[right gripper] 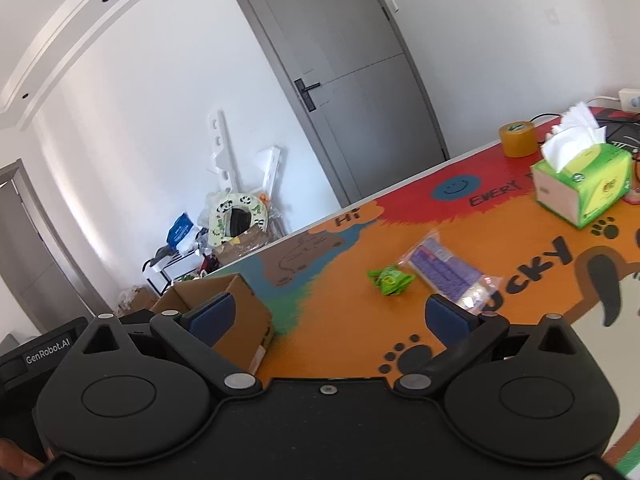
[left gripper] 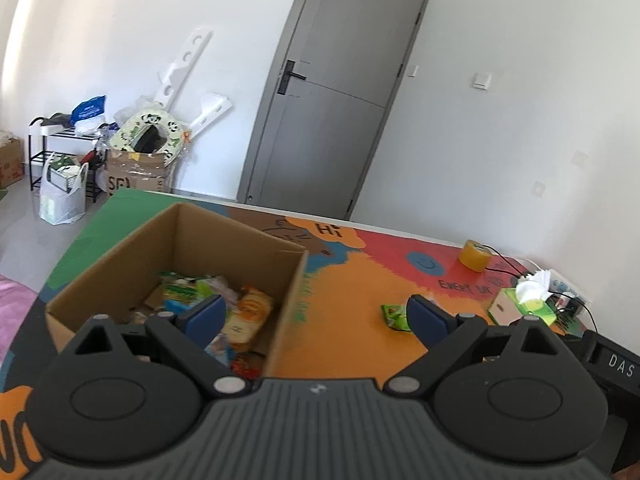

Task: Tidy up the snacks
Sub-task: 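Move both tools back over the green candy and purple bar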

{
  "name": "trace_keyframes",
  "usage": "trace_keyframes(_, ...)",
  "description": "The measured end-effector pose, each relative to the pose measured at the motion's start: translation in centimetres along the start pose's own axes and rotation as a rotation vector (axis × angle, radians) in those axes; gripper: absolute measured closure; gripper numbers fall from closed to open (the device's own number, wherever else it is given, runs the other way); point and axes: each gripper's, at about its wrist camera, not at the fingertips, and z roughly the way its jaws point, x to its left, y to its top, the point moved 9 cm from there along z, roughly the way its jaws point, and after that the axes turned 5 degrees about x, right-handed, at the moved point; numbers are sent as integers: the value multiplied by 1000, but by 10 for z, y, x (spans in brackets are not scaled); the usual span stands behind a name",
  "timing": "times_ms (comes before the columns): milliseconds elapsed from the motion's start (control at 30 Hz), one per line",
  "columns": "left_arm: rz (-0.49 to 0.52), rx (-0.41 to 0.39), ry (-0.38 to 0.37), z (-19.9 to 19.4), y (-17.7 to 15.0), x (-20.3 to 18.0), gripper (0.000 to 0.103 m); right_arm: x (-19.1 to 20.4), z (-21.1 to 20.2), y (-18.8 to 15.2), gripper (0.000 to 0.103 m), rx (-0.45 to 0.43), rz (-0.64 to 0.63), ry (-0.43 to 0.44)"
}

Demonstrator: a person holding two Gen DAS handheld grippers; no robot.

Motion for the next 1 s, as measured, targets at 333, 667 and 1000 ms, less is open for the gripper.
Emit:
trace_keyframes(333,33,7,-30,12,-4,-31,7,-34,-11,2,0,-15,40,-37)
trace_keyframes(667,36,45,-62,35,-13,-57,7,-72,-17,2,0,-30,93,-85)
trace_keyframes(1000,81,78,-73,65,-25,-78,7,-99,5,-5,4,12,121,-113)
